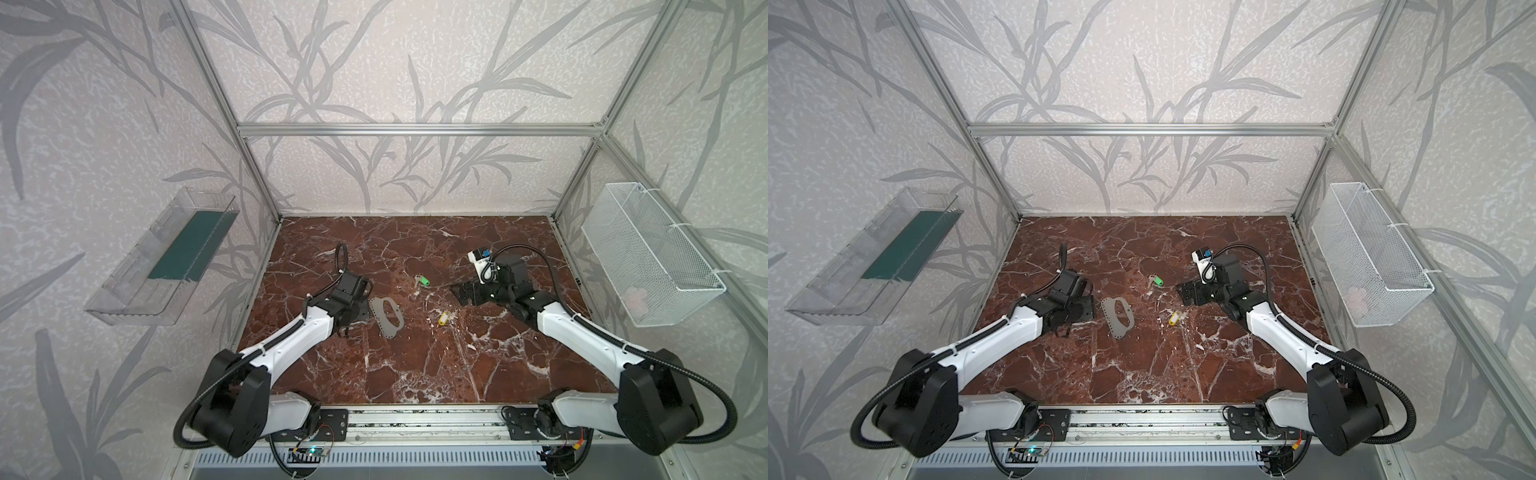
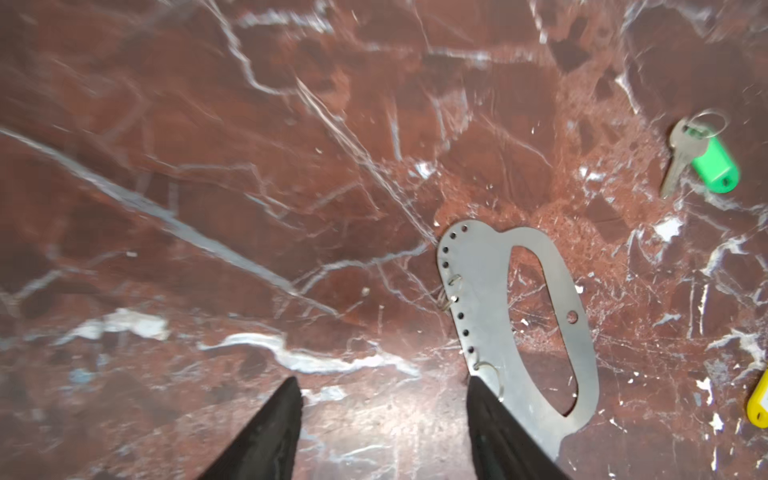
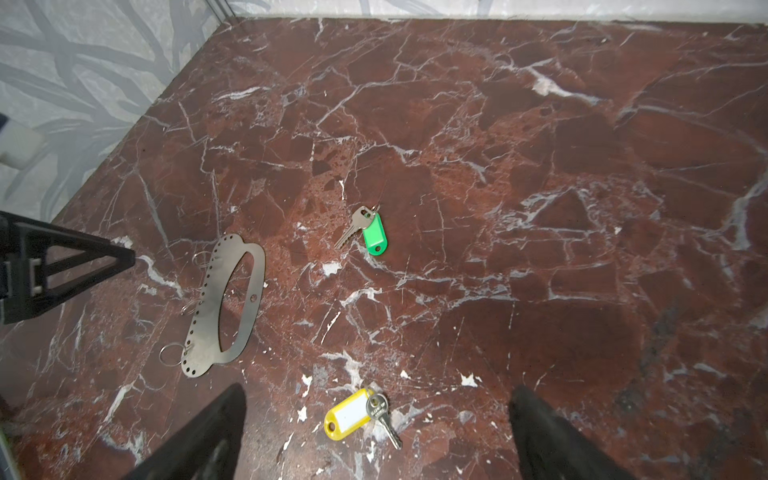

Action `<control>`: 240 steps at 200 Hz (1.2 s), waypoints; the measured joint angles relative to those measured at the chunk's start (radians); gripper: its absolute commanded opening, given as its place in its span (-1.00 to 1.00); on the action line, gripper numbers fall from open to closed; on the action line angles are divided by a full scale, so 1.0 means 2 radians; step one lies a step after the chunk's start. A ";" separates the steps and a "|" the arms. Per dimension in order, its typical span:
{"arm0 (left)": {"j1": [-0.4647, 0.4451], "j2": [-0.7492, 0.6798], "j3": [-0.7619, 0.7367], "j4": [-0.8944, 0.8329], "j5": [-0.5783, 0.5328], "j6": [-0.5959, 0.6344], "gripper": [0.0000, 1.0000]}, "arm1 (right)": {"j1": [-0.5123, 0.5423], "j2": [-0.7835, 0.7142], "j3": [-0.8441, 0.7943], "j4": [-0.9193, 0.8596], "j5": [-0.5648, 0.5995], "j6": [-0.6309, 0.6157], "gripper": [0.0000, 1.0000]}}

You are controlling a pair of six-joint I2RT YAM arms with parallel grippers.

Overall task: Put the keys on the keyring
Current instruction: 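Lower the left gripper onto the steel plate's edge while the right gripper hovers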

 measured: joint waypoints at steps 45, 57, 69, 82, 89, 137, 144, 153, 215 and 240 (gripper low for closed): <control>-0.014 0.083 0.065 -0.023 0.023 0.016 -0.06 | 0.000 0.001 0.006 -0.013 0.002 0.002 0.90; -0.015 0.093 0.072 -0.028 0.027 0.021 -0.12 | 0.000 0.001 0.006 -0.016 0.003 0.002 0.91; -0.016 0.104 0.079 -0.033 0.030 0.025 -0.18 | 0.000 0.001 0.006 -0.017 0.004 0.002 0.91; -0.017 0.113 0.087 -0.038 0.030 0.029 -0.24 | 0.000 0.001 0.006 -0.019 0.005 0.002 0.90; -0.017 0.117 0.090 -0.040 0.031 0.031 -0.26 | 0.000 0.001 0.006 -0.020 0.005 0.002 0.90; -0.017 0.138 0.106 -0.050 0.029 0.041 -0.38 | 0.000 0.001 0.006 -0.020 0.005 0.002 0.90; -0.017 0.143 0.107 -0.050 0.029 0.043 -0.39 | 0.000 0.001 0.006 -0.020 0.005 0.002 0.89; -0.017 0.147 0.108 -0.050 0.030 0.045 -0.41 | 0.000 0.001 0.006 -0.020 0.005 0.002 0.89; -0.017 0.174 0.127 -0.058 0.027 0.054 -0.51 | 0.000 0.001 0.006 -0.020 0.006 0.003 0.89; -0.017 0.180 0.135 -0.058 0.023 0.057 -0.55 | 0.000 0.001 0.006 -0.021 0.008 0.003 0.89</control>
